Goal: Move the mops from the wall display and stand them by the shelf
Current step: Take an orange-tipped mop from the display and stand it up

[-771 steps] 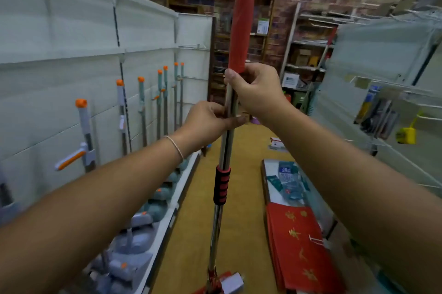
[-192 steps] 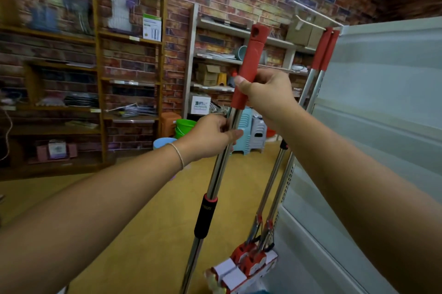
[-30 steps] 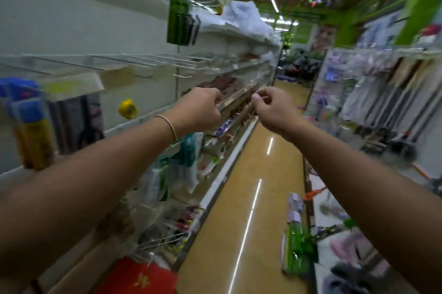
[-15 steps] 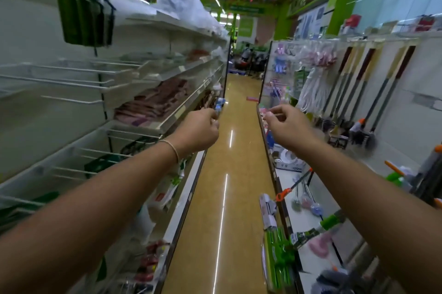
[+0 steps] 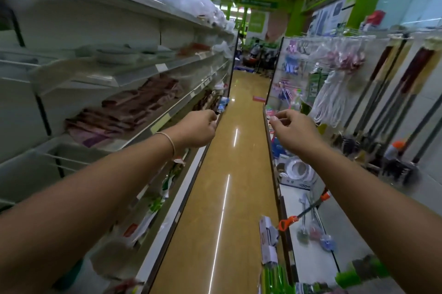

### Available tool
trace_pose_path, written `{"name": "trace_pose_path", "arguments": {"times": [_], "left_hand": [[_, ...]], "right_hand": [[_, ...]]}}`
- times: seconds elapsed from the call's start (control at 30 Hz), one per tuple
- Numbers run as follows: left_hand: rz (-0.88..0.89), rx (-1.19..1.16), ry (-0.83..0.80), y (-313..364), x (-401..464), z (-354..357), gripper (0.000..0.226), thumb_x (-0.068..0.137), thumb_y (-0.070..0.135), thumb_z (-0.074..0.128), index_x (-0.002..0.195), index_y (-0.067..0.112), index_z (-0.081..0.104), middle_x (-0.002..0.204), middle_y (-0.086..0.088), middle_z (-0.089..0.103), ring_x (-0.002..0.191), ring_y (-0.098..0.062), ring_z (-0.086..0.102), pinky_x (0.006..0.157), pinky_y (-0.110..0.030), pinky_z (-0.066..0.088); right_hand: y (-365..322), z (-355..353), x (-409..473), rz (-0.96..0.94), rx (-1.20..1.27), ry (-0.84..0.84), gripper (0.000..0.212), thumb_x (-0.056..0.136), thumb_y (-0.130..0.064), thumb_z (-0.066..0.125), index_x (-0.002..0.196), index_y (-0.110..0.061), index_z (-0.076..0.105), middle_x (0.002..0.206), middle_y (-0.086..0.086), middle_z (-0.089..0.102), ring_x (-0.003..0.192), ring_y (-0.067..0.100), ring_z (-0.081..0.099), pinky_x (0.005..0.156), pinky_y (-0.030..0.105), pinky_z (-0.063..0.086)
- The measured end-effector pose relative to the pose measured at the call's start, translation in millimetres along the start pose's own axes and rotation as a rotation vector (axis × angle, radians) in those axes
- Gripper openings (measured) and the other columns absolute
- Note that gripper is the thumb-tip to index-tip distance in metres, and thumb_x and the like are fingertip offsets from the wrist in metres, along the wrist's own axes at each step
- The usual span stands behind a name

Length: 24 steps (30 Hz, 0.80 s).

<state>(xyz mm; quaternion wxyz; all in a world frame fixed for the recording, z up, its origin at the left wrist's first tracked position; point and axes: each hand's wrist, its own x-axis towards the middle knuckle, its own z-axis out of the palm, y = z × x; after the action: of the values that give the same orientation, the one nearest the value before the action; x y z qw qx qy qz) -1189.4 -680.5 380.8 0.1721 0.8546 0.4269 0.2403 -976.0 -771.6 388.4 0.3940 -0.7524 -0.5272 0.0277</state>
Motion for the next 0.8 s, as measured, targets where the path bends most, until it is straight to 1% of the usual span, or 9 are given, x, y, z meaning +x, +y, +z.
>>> {"name": "trace_pose_path", "arguments": {"times": [0.1, 0.17, 0.33, 0.43, 0.5, 0.6, 0.67, 0.73, 0.8], "left_hand": [[-0.017, 0.027, -0.027, -13, 47, 14, 0.038, 0.099, 0.024, 0.040, 0.135, 0.014, 0.047, 0.129, -0.011, 0.056, 0.107, -0.024, 0.057, 0.081, -0.030, 0.046], [-0.020, 0.015, -0.026, -22, 81, 22, 0.036, 0.099, 0.021, 0.041, 0.133, 0.013, 0.048, 0.128, -0.012, 0.057, 0.109, -0.025, 0.057, 0.086, -0.032, 0.047], [0.020, 0.061, -0.034, -53, 176, 50, 0.036, 0.097, 0.021, 0.044, 0.132, 0.012, 0.048, 0.125, -0.012, 0.058, 0.100, -0.022, 0.055, 0.076, -0.028, 0.040], [0.038, 0.090, -0.061, -73, 242, 69, 0.042, 0.097, 0.023, 0.044, 0.138, 0.014, 0.043, 0.132, -0.012, 0.054, 0.110, -0.025, 0.055, 0.077, -0.029, 0.042], [0.067, 0.140, -0.080, -83, 289, 76, 0.044, 0.093, 0.019, 0.043, 0.136, 0.015, 0.045, 0.126, -0.013, 0.056, 0.102, -0.026, 0.058, 0.076, -0.032, 0.049], [0.120, 0.192, -0.092, -86, 359, 80, 0.044, 0.085, 0.013, 0.043, 0.129, 0.013, 0.049, 0.111, -0.012, 0.060, 0.082, -0.023, 0.055, 0.066, -0.033, 0.049], [0.149, 0.187, -0.079, -84, 401, 85, 0.039, 0.087, 0.014, 0.044, 0.126, 0.011, 0.050, 0.110, -0.012, 0.060, 0.086, -0.025, 0.056, 0.072, -0.035, 0.052], [0.173, 0.161, -0.070, -82, 436, 96, 0.041, 0.091, 0.019, 0.044, 0.131, 0.010, 0.048, 0.120, -0.014, 0.059, 0.100, -0.029, 0.058, 0.083, -0.041, 0.054], [0.197, 0.131, -0.076, -79, 465, 113, 0.044, 0.094, 0.025, 0.043, 0.136, 0.012, 0.045, 0.126, -0.014, 0.057, 0.106, -0.030, 0.058, 0.087, -0.042, 0.053]], "right_hand": [[14, 15, 42, -0.019, -0.057, -0.029, 0.041, 0.099, -0.040, 0.050, 0.130, -0.014, 0.058, 0.118, 0.004, 0.066, 0.103, 0.018, 0.062, 0.079, 0.030, 0.049], [23, 28, 72, -0.019, -0.070, -0.033, 0.042, 0.099, -0.042, 0.049, 0.130, -0.015, 0.058, 0.119, 0.003, 0.066, 0.104, 0.018, 0.062, 0.084, 0.034, 0.052], [47, 67, 150, -0.004, -0.095, -0.052, 0.043, 0.100, -0.041, 0.048, 0.133, -0.015, 0.056, 0.124, 0.004, 0.063, 0.111, 0.019, 0.059, 0.091, 0.038, 0.052], [63, 91, 200, 0.031, -0.094, -0.052, 0.043, 0.098, -0.043, 0.049, 0.130, -0.016, 0.058, 0.124, 0.005, 0.064, 0.112, 0.021, 0.059, 0.095, 0.040, 0.051], [70, 101, 237, 0.053, -0.102, -0.051, 0.044, 0.098, -0.044, 0.049, 0.129, -0.014, 0.058, 0.125, 0.007, 0.064, 0.113, 0.022, 0.059, 0.098, 0.044, 0.050], [77, 102, 293, 0.073, -0.116, -0.008, 0.042, 0.100, -0.039, 0.048, 0.129, -0.011, 0.059, 0.128, 0.008, 0.063, 0.117, 0.023, 0.058, 0.100, 0.038, 0.046], [85, 103, 324, 0.083, -0.121, 0.038, 0.043, 0.100, -0.040, 0.047, 0.128, -0.010, 0.061, 0.128, 0.009, 0.064, 0.118, 0.024, 0.058, 0.100, 0.038, 0.046], [98, 106, 350, 0.106, -0.120, 0.069, 0.041, 0.100, -0.040, 0.048, 0.124, -0.010, 0.062, 0.125, 0.010, 0.065, 0.116, 0.025, 0.058, 0.100, 0.043, 0.047], [115, 108, 374, 0.137, -0.107, 0.098, 0.038, 0.099, -0.039, 0.049, 0.120, -0.011, 0.063, 0.120, 0.009, 0.066, 0.112, 0.025, 0.059, 0.098, 0.044, 0.048]]}}
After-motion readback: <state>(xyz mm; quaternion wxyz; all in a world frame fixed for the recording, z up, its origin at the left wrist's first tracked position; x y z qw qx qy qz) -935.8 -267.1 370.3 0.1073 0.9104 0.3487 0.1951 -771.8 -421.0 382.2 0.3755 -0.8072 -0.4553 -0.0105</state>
